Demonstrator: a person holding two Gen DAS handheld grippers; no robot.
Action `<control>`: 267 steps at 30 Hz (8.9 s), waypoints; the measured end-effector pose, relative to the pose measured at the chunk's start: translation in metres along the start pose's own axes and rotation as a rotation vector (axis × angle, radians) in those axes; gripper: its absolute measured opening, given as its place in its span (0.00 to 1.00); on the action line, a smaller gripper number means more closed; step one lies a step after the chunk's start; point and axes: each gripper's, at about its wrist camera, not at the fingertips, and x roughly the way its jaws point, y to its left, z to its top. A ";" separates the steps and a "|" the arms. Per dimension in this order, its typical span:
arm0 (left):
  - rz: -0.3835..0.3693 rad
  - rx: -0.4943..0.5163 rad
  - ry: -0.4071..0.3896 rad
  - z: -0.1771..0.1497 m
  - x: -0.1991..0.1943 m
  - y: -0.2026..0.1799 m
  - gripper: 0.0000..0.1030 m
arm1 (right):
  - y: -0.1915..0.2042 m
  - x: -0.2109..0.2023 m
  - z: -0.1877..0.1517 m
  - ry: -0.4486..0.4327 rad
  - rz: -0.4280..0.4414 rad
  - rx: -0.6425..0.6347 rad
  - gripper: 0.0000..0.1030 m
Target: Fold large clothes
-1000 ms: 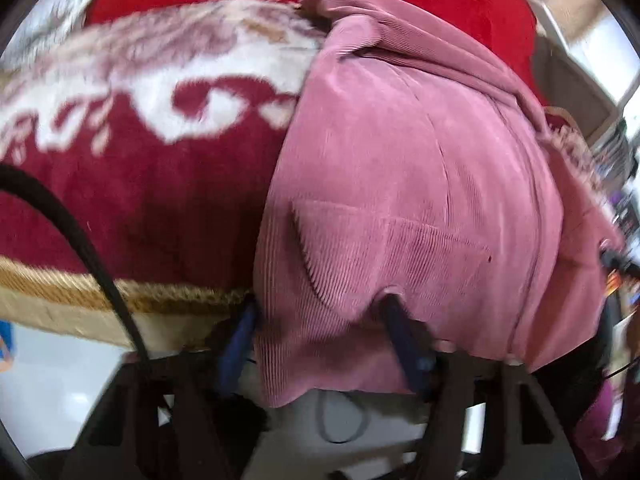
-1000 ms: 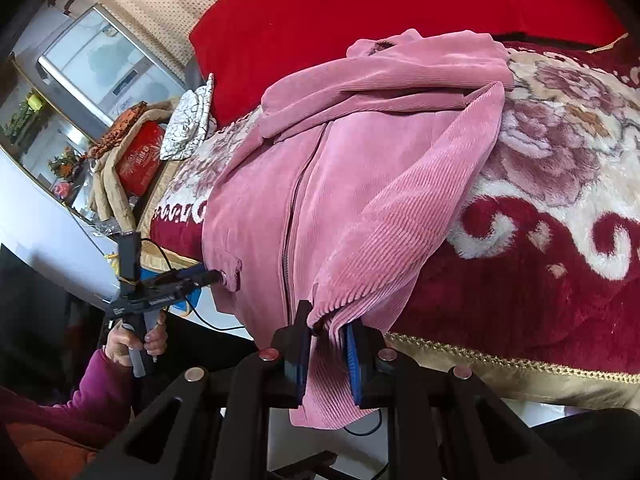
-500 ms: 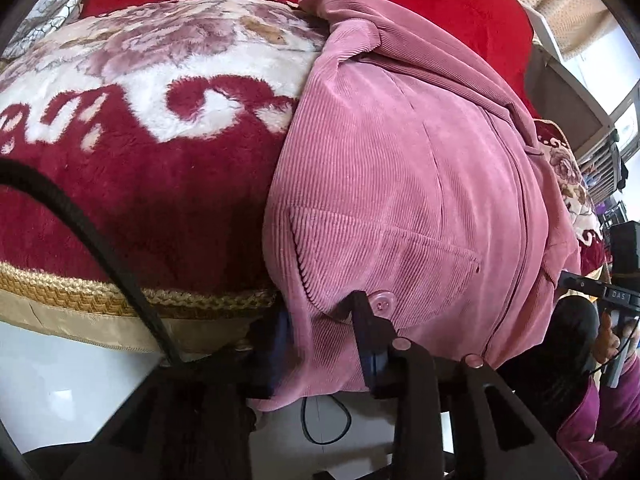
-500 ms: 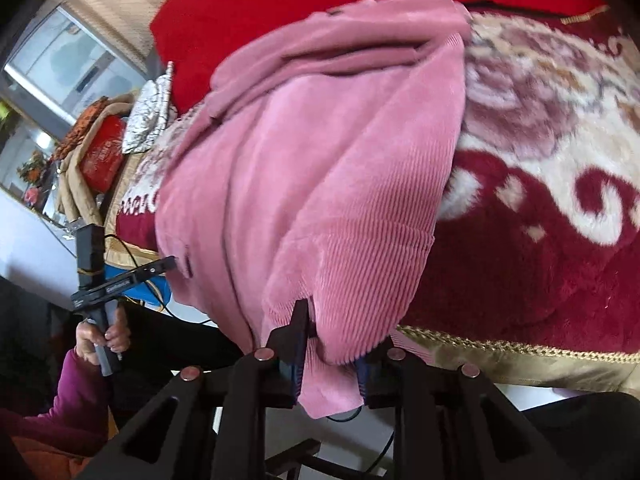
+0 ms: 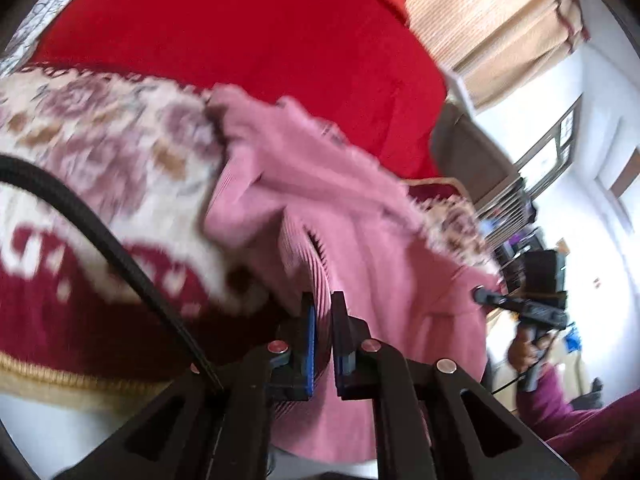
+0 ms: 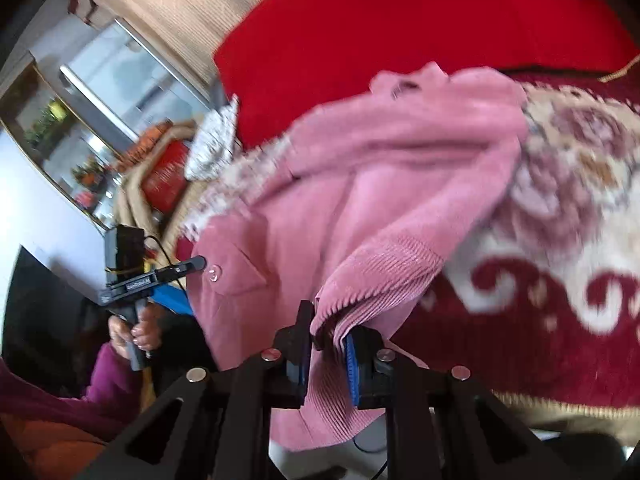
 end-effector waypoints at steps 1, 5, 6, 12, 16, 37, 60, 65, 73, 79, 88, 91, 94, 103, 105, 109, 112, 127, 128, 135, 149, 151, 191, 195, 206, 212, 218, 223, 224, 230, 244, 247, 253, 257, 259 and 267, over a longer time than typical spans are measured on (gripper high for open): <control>-0.012 -0.007 -0.010 0.008 -0.002 -0.002 0.03 | -0.001 -0.002 0.008 -0.014 0.014 0.004 0.15; -0.048 -0.053 -0.068 0.059 -0.002 0.006 0.02 | -0.005 -0.010 0.043 -0.087 0.035 0.021 0.15; -0.044 -0.060 -0.088 0.073 -0.004 0.008 0.02 | -0.008 -0.012 0.052 -0.104 0.036 0.025 0.15; 0.084 -0.064 -0.186 0.152 -0.003 0.023 0.02 | -0.037 -0.008 0.129 -0.193 0.042 0.095 0.15; 0.099 -0.105 -0.148 0.153 0.010 0.034 0.08 | -0.079 0.008 0.180 -0.286 0.020 0.201 0.15; 0.028 -0.341 0.084 -0.009 0.126 -0.018 0.81 | -0.164 0.075 0.178 -0.294 0.002 0.394 0.17; -0.099 -0.392 0.022 -0.012 0.146 -0.024 0.12 | -0.165 0.031 0.154 -0.230 0.160 0.387 0.77; -0.147 -0.348 -0.023 0.003 0.129 -0.029 0.09 | -0.168 0.039 0.149 -0.187 0.229 0.431 0.77; -0.211 -0.285 -0.109 0.094 0.095 -0.025 0.09 | -0.176 0.059 0.161 -0.206 0.349 0.515 0.76; -0.195 -0.412 -0.223 0.182 0.112 0.048 0.23 | -0.173 0.067 0.202 -0.369 0.401 0.520 0.77; -0.010 -0.382 -0.347 0.171 0.105 0.068 0.70 | -0.142 0.075 0.217 -0.311 -0.016 0.252 0.71; 0.119 -0.326 -0.409 0.166 0.091 0.060 0.81 | -0.125 0.087 0.218 -0.256 -0.110 0.161 0.65; 0.217 -0.334 -0.358 0.157 0.098 0.066 0.81 | -0.119 0.109 0.215 -0.212 -0.217 0.138 0.60; 0.519 -0.265 -0.054 0.129 0.152 0.085 0.66 | -0.125 0.131 0.211 -0.174 -0.309 0.168 0.41; 0.505 -0.228 -0.057 0.123 0.149 0.077 0.48 | -0.108 0.120 0.212 -0.238 -0.239 0.129 0.41; 0.512 -0.159 -0.070 0.110 0.144 0.059 0.17 | -0.086 0.138 0.217 -0.183 -0.143 0.088 0.41; 0.533 -0.106 -0.086 0.101 0.139 0.049 0.07 | -0.092 0.185 0.216 -0.052 -0.210 0.112 0.40; 0.534 -0.063 -0.199 0.080 0.094 0.025 0.08 | -0.057 0.144 0.212 -0.185 -0.129 0.058 0.40; 0.534 -0.065 -0.214 0.082 0.092 0.024 0.11 | -0.060 0.154 0.211 -0.153 -0.145 0.059 0.40; 0.658 0.037 -0.288 0.094 0.096 0.008 0.56 | -0.063 0.170 0.207 -0.117 -0.207 0.054 0.41; 0.814 0.200 -0.277 0.101 0.131 -0.017 0.57 | -0.049 0.191 0.198 -0.116 -0.170 -0.076 0.43; 0.830 0.211 -0.280 0.102 0.133 -0.019 0.57 | -0.051 0.190 0.199 -0.111 -0.164 -0.070 0.43; 0.796 0.161 -0.038 0.082 0.171 -0.023 0.89 | -0.135 0.095 0.188 -0.149 -0.304 0.230 0.51; 0.824 0.181 -0.154 0.091 0.155 -0.030 0.89 | -0.125 0.076 0.197 -0.258 -0.300 0.195 0.51; 0.964 0.154 -0.102 0.101 0.178 0.001 0.98 | -0.154 0.091 0.213 -0.254 -0.320 0.301 0.51; 0.955 0.130 -0.116 0.097 0.173 0.000 0.98 | -0.106 0.098 0.216 -0.267 -0.226 0.161 0.51; 0.982 0.168 -0.154 0.095 0.166 -0.009 0.98 | -0.074 0.150 0.207 -0.128 -0.261 0.033 0.51; 0.978 0.170 -0.196 0.093 0.156 -0.014 0.98 | -0.067 0.162 0.204 -0.111 -0.303 0.006 0.53; 0.975 0.169 -0.206 0.092 0.154 -0.016 0.98 | -0.068 0.158 0.203 -0.125 -0.281 0.022 0.53; 0.961 0.185 -0.252 0.084 0.145 -0.034 0.98 | -0.053 0.144 0.193 -0.157 -0.263 -0.003 0.53; 0.799 0.067 -0.192 0.025 0.103 -0.029 0.98 | -0.068 0.069 0.135 -0.239 -0.150 0.167 0.65; 0.720 -0.008 -0.177 0.013 0.092 -0.012 0.98 | -0.092 0.068 0.109 -0.188 -0.088 0.312 0.65; 0.582 -0.180 -0.249 0.024 0.079 0.023 0.98 | -0.108 0.065 0.098 -0.225 -0.010 0.424 0.68; 0.429 -0.355 -0.163 0.032 0.096 0.052 0.98 | -0.119 0.091 0.103 -0.172 0.020 0.495 0.69; 0.385 -0.395 -0.196 0.033 0.097 0.054 0.98 | -0.123 0.105 0.105 -0.141 0.046 0.535 0.69; 0.189 -0.498 -0.302 0.062 0.120 0.066 0.88 | -0.142 0.123 0.125 -0.294 0.126 0.666 0.72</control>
